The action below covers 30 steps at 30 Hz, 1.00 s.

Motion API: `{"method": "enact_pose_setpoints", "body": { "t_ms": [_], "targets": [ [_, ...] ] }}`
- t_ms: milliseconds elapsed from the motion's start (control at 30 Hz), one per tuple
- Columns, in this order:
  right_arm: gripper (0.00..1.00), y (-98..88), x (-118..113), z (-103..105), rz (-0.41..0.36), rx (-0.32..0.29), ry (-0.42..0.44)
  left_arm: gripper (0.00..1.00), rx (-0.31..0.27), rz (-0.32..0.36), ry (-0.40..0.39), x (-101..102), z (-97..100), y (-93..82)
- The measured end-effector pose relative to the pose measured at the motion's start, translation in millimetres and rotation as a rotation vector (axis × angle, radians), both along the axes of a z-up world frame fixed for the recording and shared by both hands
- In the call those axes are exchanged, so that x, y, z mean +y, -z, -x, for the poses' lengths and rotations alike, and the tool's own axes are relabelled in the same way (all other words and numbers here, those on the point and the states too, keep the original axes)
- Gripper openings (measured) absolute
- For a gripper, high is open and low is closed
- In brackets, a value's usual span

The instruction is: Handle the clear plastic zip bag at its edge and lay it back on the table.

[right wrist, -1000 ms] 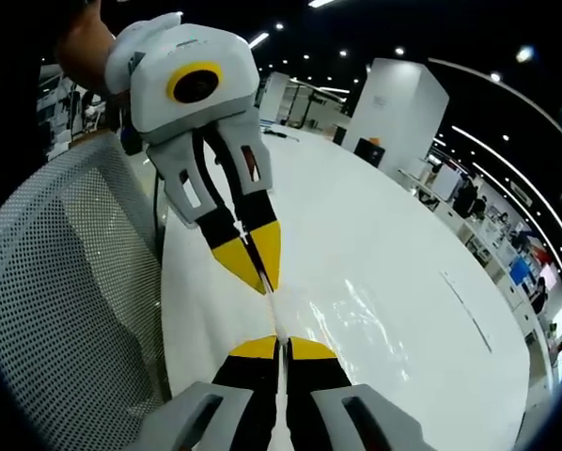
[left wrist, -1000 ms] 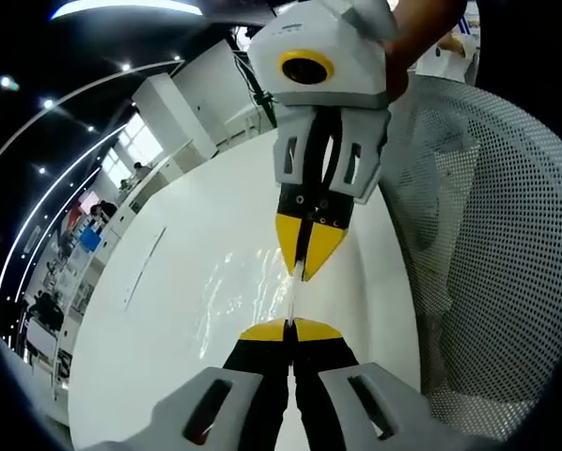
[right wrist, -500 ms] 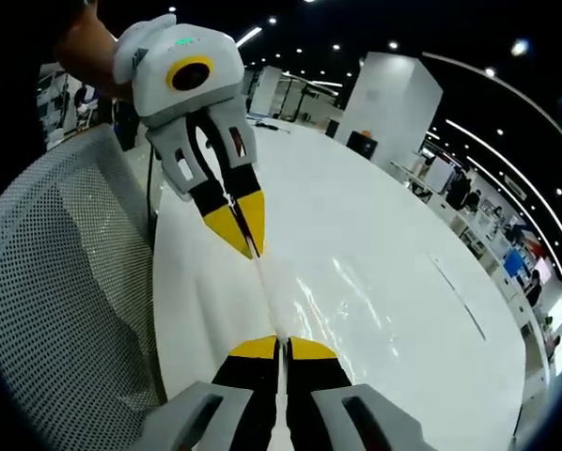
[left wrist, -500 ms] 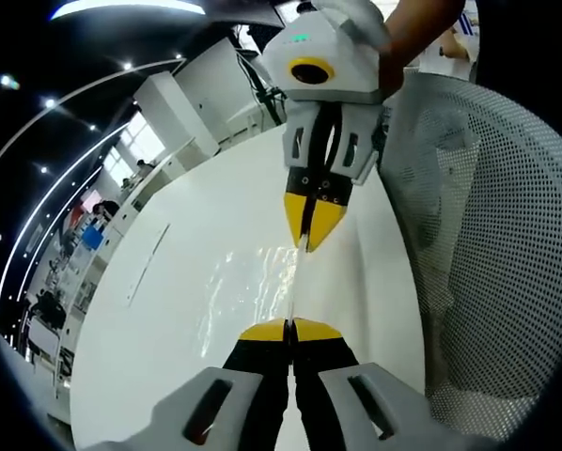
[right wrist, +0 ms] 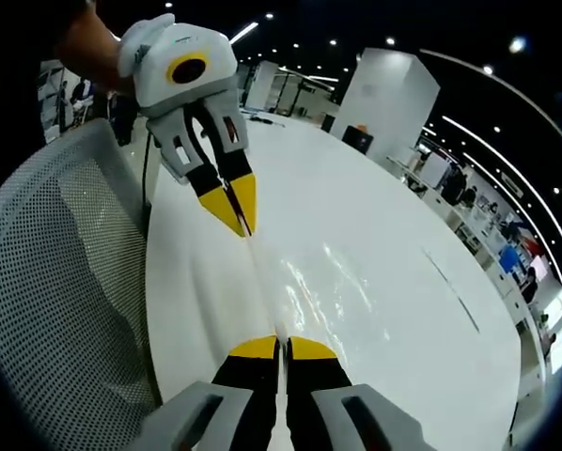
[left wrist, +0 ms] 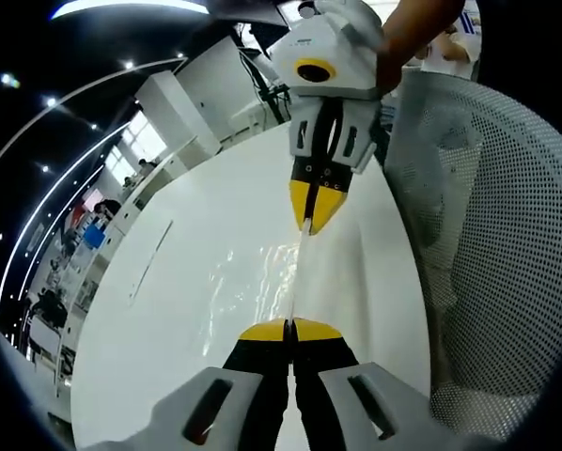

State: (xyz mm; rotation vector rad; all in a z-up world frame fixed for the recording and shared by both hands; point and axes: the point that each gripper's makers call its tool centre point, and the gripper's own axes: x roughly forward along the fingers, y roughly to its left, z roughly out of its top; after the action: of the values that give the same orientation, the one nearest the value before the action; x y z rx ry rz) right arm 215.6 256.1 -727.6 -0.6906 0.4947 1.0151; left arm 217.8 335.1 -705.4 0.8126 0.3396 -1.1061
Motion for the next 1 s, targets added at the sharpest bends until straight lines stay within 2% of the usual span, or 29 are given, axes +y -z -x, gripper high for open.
{"method": "enact_pose_setpoints", "body": {
  "t_ms": [900, 1000],
  "targets": [
    [0.0, 12.2, -25, 4, 0.04, 0.015, 0.022, 0.0, -0.002, -0.016, -0.026, 13, -1.2, 1.5],
    [0.0, 11.4, -28, 6, 0.033, 0.022, 0.02, 0.0, 0.001, 0.003, -0.014, 11, 0.7, -1.7]
  ]
}}
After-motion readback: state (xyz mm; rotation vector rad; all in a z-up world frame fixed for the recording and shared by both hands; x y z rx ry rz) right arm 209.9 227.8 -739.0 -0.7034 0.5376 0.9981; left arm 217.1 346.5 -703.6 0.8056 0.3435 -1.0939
